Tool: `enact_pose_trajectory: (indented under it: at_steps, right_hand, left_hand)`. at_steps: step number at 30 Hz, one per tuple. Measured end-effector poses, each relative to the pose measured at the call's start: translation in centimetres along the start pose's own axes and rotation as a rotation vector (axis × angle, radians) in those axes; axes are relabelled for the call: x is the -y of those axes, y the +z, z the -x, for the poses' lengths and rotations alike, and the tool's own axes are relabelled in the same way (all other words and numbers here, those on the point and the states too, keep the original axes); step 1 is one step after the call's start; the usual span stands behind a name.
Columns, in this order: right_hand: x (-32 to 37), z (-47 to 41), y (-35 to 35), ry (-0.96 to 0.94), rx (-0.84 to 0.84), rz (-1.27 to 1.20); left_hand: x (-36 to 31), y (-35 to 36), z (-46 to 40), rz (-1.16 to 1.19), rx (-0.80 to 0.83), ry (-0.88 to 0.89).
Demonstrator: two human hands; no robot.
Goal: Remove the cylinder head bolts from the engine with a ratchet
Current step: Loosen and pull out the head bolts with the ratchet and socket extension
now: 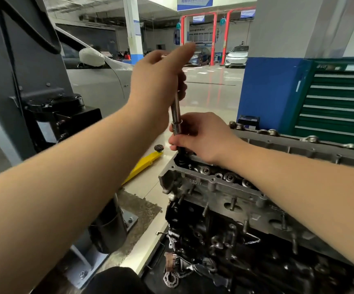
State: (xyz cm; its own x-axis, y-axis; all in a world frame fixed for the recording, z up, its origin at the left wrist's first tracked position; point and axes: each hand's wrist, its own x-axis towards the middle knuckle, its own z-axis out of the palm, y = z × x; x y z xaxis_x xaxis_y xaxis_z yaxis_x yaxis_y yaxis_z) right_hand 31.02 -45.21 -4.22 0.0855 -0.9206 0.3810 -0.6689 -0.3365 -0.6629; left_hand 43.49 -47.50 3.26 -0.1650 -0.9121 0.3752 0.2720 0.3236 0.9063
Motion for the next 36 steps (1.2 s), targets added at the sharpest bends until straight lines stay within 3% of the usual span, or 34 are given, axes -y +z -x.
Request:
enact_pose_trajectory:
  at_steps: [2,7,10,12,14,17,19,20,22,24,26,28,31,33,36]
  right_hand:
    - [0.7,0.5,0.1,-0.062,-0.082,0.191]
    - [0.6,0.9,0.2,-0.163,-0.089,0.428]
    - [0.1,0.8,-0.4,-0.064,-0.037,0.222]
    - [0.4,1.2,-0.9,-0.065,-0.005,-0.056]
    - [-0.1,1.0,-0.9,-0.036,0.033,-0.248]
    - [-0.7,0.4,-0.2,-0.040,0.056,-0.321]
    - [-0.9,0.0,0.0,-0.030,0.039,-0.290]
    - [-0.9,-0.1,-0.1,-0.011,0.023,-0.287]
    - [-0.8,-0.3,-0.3,0.007,0.007,-0.279]
    - [-0.7,-0.3,-0.5,-0.029,0.005,-0.124]
    - [0.1,0.1,-0.4,-0.080,-0.045,0.054]
    - [0.4,0.4,-0.3,-0.139,-0.112,0.154]
    - [0.3,0.4,-0.2,-0.163,-0.090,0.491]
    - [-0.4,0.3,-0.3,-0.147,-0.094,0.590]
    - [-0.7,0.2,-0.5,-0.087,-0.155,0.247]
  left_hand:
    - [0.5,1.4,1.4,0.030,-0.172,0.089]
    - [0.7,4.4,2.5,-0.076,-0.317,0.124]
    - [0.3,4.5,1.2,-0.176,-0.287,0.163]
    - [0.0,3.6,0.2,-0.305,-0.172,0.166]
    - [-0.3,2.2,-0.7,-0.184,0.000,0.015]
    - [-0.4,-0.8,-2.7,0.099,0.551,-0.224]
    - [-0.6,-1.5,-3.0,0.132,0.680,-0.245]
    - [-0.6,-1.1,-3.1,0.129,0.619,-0.251]
    - [-0.3,0.1,-2.0,0.083,0.346,-0.192]
    - [0.0,1.0,-0.3,0.026,0.008,-0.084]
    - [0.4,1.6,1.1,0.020,-0.224,0.008]
    - [0.9,2.6,2.1,0.000,-0.277,0.078]
    - [1.5,5.0,2.8,-0.089,-0.296,0.141]
    - [1.3,5.7,2.3,-0.083,-0.341,0.152]
    - [0.7,4.7,0.2,-0.260,-0.302,0.150]
